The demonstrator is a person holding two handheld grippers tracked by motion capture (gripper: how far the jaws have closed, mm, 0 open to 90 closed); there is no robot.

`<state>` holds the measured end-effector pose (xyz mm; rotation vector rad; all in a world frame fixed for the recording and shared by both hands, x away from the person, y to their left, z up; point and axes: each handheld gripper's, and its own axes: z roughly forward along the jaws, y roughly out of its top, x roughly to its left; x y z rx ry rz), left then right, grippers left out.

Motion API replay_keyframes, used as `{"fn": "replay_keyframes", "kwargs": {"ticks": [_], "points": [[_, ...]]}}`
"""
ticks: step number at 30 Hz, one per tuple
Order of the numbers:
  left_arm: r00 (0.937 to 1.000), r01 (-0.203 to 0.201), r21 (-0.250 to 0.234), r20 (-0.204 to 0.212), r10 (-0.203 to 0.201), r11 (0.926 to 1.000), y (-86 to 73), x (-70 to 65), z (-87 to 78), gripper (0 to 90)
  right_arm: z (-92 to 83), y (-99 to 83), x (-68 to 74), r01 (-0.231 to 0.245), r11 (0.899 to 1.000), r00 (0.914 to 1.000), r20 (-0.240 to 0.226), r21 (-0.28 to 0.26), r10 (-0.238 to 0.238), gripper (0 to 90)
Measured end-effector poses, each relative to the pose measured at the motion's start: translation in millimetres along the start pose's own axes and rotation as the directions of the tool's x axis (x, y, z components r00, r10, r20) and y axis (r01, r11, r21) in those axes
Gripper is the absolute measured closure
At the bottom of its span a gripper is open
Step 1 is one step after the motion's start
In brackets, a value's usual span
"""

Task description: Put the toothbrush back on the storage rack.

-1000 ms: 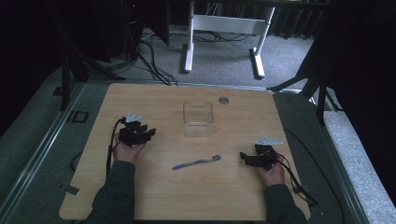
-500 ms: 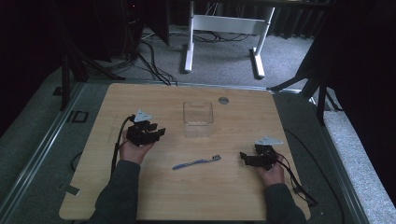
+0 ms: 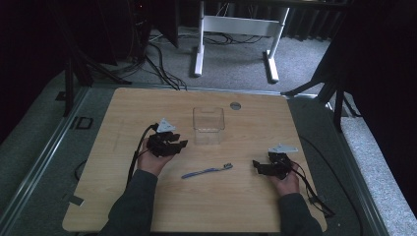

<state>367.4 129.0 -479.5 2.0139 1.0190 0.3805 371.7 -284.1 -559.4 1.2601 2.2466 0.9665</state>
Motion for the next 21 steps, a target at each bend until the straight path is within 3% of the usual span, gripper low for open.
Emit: {"fn": "replay_keyframes", "kwargs": {"ticks": [7, 13, 21], "points": [[0.9983, -0.022, 0.0, 0.054, 0.022, 0.9998, 0.0, -5.4, 4.1, 57.3, 0.0, 0.0, 0.0, 0.0, 1.0, 1.0, 0.0, 0.0, 0.0, 19.6], [0.9913, -0.059, 0.0, 0.118, 0.059, 0.9982, 1.2, -14.8, 10.0, 58.4, 0.0, 0.0, 0.0, 0.001, 1.0, 1.0, 0.0, 0.0, -0.001, 19.6], [0.9804, -0.108, 0.028, 0.169, 0.102, 0.9937, 6.0, -25.1, 16.8, 61.3, 0.0, 0.0, 0.0, 0.0, 1.0, 1.0, 0.0, 0.0, 0.0, 19.6]]}}
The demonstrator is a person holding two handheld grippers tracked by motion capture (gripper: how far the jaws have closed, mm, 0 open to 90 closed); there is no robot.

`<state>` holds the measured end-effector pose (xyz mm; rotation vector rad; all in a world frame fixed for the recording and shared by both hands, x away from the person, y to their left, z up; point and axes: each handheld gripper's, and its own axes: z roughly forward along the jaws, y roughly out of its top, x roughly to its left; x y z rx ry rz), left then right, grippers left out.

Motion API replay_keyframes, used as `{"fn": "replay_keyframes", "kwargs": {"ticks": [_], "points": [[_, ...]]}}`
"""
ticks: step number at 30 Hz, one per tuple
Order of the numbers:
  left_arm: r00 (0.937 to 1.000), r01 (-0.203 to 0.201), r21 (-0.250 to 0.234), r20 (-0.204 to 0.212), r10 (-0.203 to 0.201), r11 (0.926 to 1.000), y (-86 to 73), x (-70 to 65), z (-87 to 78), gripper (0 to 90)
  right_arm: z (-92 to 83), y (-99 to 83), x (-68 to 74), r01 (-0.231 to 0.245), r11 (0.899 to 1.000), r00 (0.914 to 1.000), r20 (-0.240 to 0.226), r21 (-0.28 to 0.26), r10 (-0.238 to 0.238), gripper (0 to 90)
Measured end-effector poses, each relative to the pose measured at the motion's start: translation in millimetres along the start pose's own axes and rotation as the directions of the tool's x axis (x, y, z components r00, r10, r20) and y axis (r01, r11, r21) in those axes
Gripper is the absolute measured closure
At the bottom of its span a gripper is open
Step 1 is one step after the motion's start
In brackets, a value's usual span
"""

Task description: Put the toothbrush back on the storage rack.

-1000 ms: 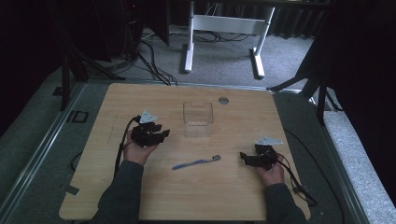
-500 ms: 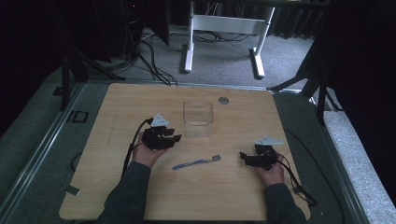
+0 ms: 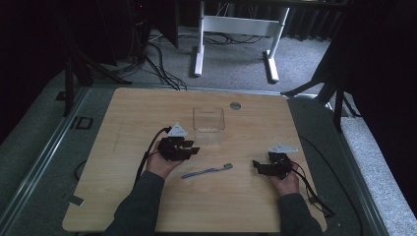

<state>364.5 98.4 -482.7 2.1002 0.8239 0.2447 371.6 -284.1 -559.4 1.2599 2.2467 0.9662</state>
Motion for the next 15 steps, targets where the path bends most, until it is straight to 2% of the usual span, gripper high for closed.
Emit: {"fn": "replay_keyframes", "kwargs": {"ticks": [5, 9, 12, 15], "points": [[0.9987, -0.038, 0.028, 0.036, 0.037, 0.9989, 5.0, -4.4, 4.8, 62.2, 0.0, 0.0, 0.0, -0.001, 1.0, 1.0, 0.0, 0.0, 0.001, 19.6], [0.9973, -0.051, 0.047, 0.054, 0.049, 0.9976, 6.8, -6.3, 8.9, 62.7, 0.0, 0.0, 0.1, -0.002, 1.0, 1.0, 0.0, -0.001, 0.002, 19.6], [0.9962, -0.065, 0.076, 0.063, 0.06, 0.995, 8.3, -8.8, 12.7, 62.7, 0.0, 0.0, 0.1, -0.001, 1.0, 1.0, 0.0, 0.0, 0.001, 19.6], [0.9954, -0.085, 0.098, 0.053, 0.08, 0.9916, 9.7, -13.7, 15.5, 62.6, 0.0, 0.0, 0.1, -0.001, 1.0, 1.0, 0.0, 0.0, 0.001, 19.6]]}}
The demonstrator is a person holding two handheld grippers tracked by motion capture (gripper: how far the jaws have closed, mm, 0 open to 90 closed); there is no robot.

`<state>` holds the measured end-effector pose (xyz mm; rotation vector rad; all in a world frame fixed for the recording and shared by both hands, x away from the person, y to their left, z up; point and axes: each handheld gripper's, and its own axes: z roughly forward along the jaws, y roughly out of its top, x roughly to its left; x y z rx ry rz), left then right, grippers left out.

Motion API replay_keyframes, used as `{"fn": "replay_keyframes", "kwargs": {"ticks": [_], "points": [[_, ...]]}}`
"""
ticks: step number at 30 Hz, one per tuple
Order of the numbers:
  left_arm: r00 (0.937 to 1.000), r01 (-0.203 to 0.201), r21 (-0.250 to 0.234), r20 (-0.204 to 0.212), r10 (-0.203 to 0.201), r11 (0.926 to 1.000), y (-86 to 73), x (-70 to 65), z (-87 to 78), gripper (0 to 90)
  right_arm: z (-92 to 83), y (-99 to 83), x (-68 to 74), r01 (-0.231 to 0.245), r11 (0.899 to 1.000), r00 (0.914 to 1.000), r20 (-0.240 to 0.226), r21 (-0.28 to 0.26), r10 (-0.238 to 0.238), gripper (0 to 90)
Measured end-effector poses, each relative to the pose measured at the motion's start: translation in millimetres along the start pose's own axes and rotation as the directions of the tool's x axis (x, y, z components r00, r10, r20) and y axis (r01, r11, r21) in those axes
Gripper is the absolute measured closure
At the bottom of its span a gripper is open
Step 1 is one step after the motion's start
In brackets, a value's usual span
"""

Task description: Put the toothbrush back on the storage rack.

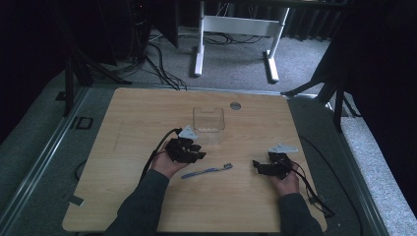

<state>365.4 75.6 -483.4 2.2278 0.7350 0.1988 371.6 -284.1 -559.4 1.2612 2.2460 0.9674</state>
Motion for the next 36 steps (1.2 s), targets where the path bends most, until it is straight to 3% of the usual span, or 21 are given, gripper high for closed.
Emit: {"fn": "replay_keyframes", "kwargs": {"ticks": [10, 17, 21, 33, 36], "points": [[0.9991, -0.034, 0.05, 0.028, 0.033, 0.9982, 3.9, -7.6, 9.9, 64.9, 0.0, 0.0, -0.1, 0.001, 1.0, 1.0, 0.0, 0.0, -0.001, 19.6], [0.9973, -0.066, 0.11, 0.039, 0.062, 0.9918, 6.8, -14.1, 19.7, 66.8, 0.0, 0.0, -0.1, 0.002, 1.0, 1.0, 0.0, 0.0, -0.002, 19.6], [0.9975, -0.062, 0.126, 0.04, 0.057, 0.9901, 7.4, -16.3, 22.6, 67.6, 0.0, 0.0, -0.1, 0.001, 1.0, 1.0, 0.0, 0.001, -0.001, 19.6], [0.9955, -0.092, 0.204, 0.042, 0.086, 0.9746, 7.6, -18.1, 31.1, 69.7, 0.0, 0.0, 0.0, 0.001, 1.0, 1.0, 0.0, 0.0, -0.001, 19.6], [0.9937, -0.109, 0.234, 0.052, 0.1, 0.966, 8.6, -19.4, 34.0, 69.7, 0.0, 0.0, -0.1, 0.002, 1.0, 1.0, 0.0, 0.0, -0.002, 19.6]]}}
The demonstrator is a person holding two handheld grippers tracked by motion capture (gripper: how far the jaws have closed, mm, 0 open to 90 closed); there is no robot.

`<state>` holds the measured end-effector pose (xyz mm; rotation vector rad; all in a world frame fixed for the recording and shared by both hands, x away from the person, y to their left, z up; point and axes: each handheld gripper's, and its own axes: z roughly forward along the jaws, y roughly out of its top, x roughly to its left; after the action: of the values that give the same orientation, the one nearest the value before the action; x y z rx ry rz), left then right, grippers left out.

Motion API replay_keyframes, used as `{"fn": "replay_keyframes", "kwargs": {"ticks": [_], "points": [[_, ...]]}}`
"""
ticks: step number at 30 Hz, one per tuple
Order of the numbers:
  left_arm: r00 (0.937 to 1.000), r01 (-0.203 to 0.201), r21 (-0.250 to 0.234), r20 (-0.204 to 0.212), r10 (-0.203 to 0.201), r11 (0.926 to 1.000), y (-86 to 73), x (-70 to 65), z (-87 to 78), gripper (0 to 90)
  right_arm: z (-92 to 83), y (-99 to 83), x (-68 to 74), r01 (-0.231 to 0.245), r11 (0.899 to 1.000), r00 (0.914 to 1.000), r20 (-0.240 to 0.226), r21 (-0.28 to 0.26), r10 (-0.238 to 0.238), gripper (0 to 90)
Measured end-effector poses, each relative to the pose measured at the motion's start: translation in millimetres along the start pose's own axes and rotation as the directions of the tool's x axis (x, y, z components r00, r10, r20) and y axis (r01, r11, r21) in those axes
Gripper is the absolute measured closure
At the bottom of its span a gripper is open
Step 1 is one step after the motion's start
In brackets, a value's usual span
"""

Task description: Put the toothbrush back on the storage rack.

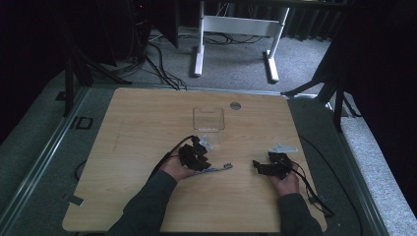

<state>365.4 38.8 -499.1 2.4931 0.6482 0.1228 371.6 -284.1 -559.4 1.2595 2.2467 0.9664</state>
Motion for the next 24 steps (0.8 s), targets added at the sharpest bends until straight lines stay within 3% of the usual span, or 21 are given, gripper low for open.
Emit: {"fn": "replay_keyframes", "kwargs": {"ticks": [24], "points": [[0.9991, -0.042, 0.096, 0.005, 0.041, 0.9945, 8.8, -6.9, 12.7, 71.5, 0.0, 0.0, 0.0, 0.0, 1.0, 1.0, 0.0, 0.0, 0.0, 19.6]]}}
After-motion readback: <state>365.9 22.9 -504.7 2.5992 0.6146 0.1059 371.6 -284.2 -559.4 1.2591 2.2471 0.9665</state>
